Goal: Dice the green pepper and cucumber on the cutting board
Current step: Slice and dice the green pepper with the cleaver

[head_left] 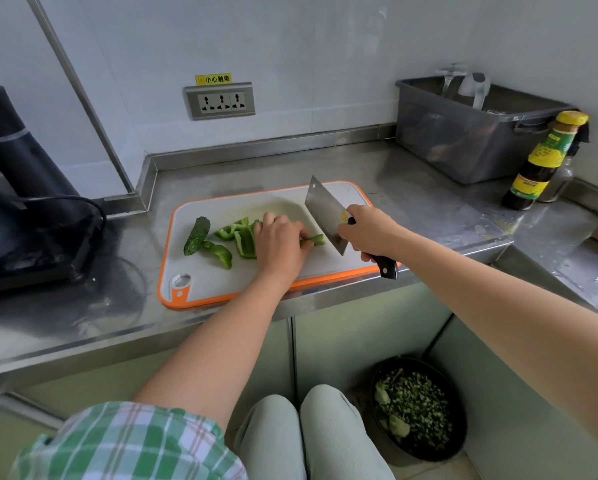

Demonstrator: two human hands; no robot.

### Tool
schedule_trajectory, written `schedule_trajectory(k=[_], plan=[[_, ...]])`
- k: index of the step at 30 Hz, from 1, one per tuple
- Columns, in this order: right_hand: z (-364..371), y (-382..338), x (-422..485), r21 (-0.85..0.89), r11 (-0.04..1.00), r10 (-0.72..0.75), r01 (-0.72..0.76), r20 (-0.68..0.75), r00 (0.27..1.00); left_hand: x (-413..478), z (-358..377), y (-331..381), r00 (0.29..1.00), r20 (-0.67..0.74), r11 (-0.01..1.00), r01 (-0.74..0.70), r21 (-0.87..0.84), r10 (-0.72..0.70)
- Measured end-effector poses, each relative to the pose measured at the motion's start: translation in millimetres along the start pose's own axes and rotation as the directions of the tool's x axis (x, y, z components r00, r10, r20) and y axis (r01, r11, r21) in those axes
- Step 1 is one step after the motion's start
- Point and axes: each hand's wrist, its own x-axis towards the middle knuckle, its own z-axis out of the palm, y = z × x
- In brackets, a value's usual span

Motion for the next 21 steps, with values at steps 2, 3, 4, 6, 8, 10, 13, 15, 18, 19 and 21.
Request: schedule_trajectory(k=[2,3,4,6,8,10,13,15,18,19,21], plan=[[1.8,0.6,-0.3,-0.008,1.000,-0.004,0.004,0.006,1.000,-1.0,2.2,-1.8,1.000,-0.023,1.000,-0.010,0.022,0.010],[2.5,0.6,-0.2,-0.013,1.000,-0.005,0.006,0.002,1.000,-1.8,3.4,-3.3,0.999,-0.047,0.999,-0.027,0.024,0.028],[2.6,0.1,-0.3,-0.021,1.000,-0.008,0.008,-0.004,1.000,-2.9,4.0,-5.0,0.996,-0.071,0.999,-0.046,0.027,0.048],[2.3,-1.8,-0.5,-0.040,0.999,-0.011,0.010,-0.009,1.000,-5.1,4.1,-7.9,0.993,-0.094,0.997,-0.071,0.038,0.074],[2.0,-4.4,-1.1,-0.063,0.998,-0.015,0.015,-0.002,1.000,-6.2,2.9,-8.4,0.994,-0.081,0.997,-0.069,0.046,0.072],[3.0,-6.7,-2.0,-0.089,0.996,-0.026,0.026,0.004,1.000,-6.3,1.8,-7.4,0.996,-0.073,0.998,-0.052,0.031,0.054],[5.7,-9.6,-3.9,-0.136,0.990,-0.041,0.042,0.008,0.999,-7.1,3.4,-6.8,0.996,-0.087,0.999,-0.036,-0.004,0.036],[8.4,-11.7,-3.6,-0.160,0.986,-0.047,0.049,0.012,0.999,-7.9,4.2,-7.7,0.995,-0.095,0.999,-0.035,-0.019,0.033],[16.3,-15.0,-0.7,-0.217,0.974,-0.063,0.060,-0.006,0.998,-8.9,4.4,-9.2,0.993,-0.109,0.998,-0.037,-0.044,0.032],[19.2,-15.1,1.0,-0.225,0.973,-0.066,0.059,-0.024,0.998,-9.1,5.1,-9.8,0.993,-0.112,0.998,-0.037,-0.056,0.030],[23.0,-14.0,4.3,-0.199,0.979,-0.055,0.042,-0.060,0.997,-9.8,6.1,-11.2,0.993,-0.116,0.996,-0.034,-0.082,0.024]])
